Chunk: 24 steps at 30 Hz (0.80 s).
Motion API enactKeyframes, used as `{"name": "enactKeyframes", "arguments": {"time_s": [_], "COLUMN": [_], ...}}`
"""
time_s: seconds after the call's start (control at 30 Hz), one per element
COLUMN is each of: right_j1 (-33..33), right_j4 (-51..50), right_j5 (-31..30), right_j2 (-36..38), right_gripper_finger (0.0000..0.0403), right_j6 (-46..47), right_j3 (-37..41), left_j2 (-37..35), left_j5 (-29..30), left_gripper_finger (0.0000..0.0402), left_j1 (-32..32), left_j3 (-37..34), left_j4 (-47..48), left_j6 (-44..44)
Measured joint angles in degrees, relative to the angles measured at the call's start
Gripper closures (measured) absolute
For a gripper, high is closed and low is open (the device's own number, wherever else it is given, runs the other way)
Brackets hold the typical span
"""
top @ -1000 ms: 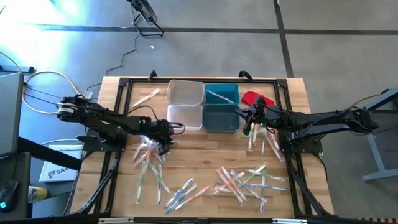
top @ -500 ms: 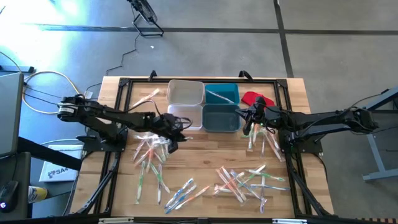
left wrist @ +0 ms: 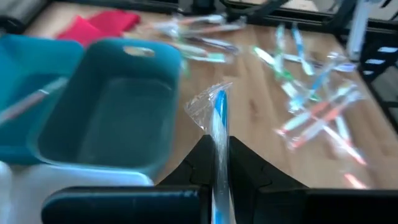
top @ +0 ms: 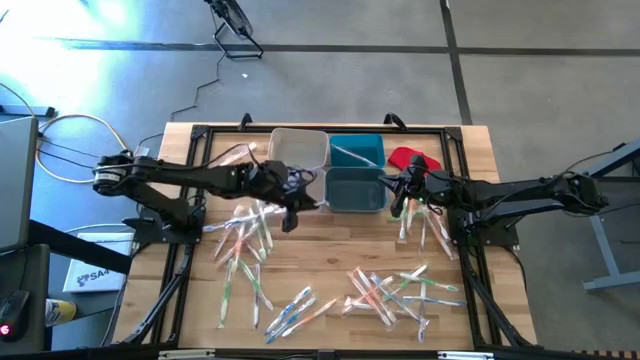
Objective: Pick & Place Toothbrushes
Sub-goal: Put the blue toothbrush into the white bin
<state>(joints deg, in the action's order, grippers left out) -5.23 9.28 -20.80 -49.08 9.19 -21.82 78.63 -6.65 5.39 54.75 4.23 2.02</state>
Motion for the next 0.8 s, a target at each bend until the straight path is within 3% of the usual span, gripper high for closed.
{"name": "enactKeyframes", "arguments": {"time_s": [0.37,0.8], "right_j1": [0.0,0.0], "right_j4": [-0.1,0.0], "right_j5": [0.1,-0.1], "right_j2": [0.0,0.0], "right_gripper_finger": [0.0400,0.0400], "right_j6": [0.0,0.0], "right_j3": [0.0,0.0], "left_j2": [0.0,1.4], "left_j5": [-0.5,-1.9], "left_gripper_finger": [0.0384,0.0384], "left_j1": [10.4,21.9], "left_j3": [1.7,1.8], "left_j4": [-1.9,-9.0], "left_j6": [-10.3,-13.6]}}
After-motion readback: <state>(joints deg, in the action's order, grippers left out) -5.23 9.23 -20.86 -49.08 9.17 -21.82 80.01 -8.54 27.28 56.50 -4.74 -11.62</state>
